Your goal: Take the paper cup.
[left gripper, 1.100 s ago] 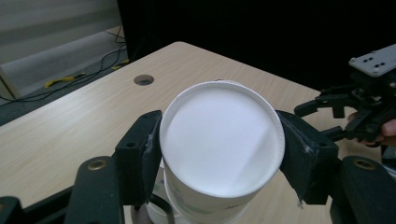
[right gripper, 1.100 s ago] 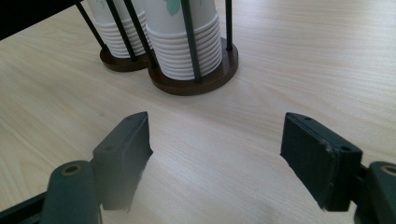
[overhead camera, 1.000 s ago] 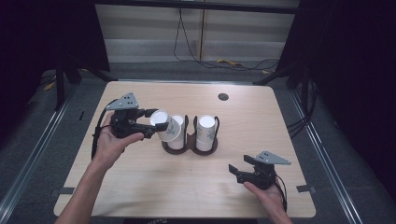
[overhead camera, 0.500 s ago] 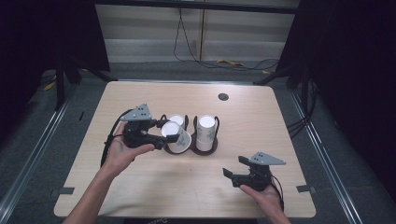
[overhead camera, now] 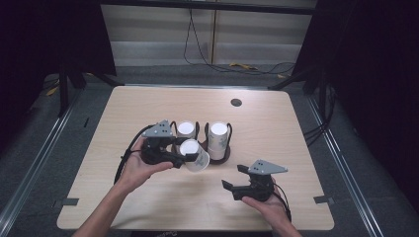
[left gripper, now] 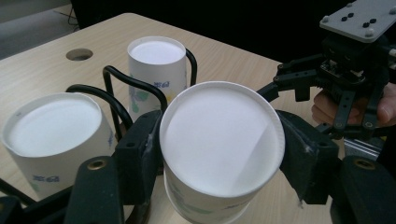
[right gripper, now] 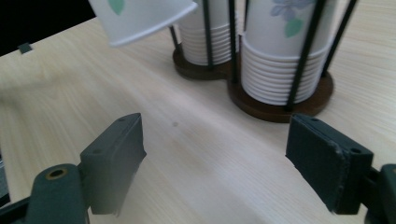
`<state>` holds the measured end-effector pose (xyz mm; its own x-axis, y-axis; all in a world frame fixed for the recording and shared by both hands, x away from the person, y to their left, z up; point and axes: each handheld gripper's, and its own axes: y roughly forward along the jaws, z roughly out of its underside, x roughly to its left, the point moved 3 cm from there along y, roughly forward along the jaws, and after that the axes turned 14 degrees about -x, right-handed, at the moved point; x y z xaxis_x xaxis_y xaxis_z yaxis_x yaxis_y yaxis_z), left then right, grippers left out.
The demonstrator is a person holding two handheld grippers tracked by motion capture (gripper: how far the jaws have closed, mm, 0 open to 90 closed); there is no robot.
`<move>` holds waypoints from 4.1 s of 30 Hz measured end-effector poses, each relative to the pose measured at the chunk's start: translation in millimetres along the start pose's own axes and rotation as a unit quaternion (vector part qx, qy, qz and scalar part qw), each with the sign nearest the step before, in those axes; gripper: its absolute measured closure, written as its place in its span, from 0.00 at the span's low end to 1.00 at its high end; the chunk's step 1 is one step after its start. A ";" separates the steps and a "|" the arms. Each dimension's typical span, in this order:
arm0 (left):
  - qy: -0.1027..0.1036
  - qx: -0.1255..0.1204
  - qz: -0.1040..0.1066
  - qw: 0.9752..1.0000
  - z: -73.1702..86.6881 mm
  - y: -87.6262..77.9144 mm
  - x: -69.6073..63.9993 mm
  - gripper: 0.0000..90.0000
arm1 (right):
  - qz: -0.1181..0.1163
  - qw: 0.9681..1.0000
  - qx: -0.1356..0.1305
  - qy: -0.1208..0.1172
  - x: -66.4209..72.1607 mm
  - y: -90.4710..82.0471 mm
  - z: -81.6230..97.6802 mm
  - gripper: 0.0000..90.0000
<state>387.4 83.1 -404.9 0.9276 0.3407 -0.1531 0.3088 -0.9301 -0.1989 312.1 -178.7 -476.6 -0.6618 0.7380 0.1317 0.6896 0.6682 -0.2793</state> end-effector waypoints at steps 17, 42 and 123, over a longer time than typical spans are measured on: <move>-0.018 0.011 0.012 1.000 26.3 10.4 -8.5 0.40 | -0.027 0.999 -0.019 -0.002 6.8 -1.5 4.4 0.20; -0.026 -0.001 0.048 0.998 27.7 21.4 -31.7 0.40 | -0.075 0.997 -0.029 -0.011 19.4 -0.7 7.2 0.17; -0.020 0.012 0.065 0.998 25.1 27.2 -43.1 0.22 | -0.138 0.990 0.005 -0.024 30.5 12.9 7.2 0.29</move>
<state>350.6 46.5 -428.1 0.9501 0.2237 -0.2175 0.1815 -0.9633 -0.1979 298.7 -148.2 -483.0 -0.8381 0.5220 0.1583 0.4777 0.8425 -0.2490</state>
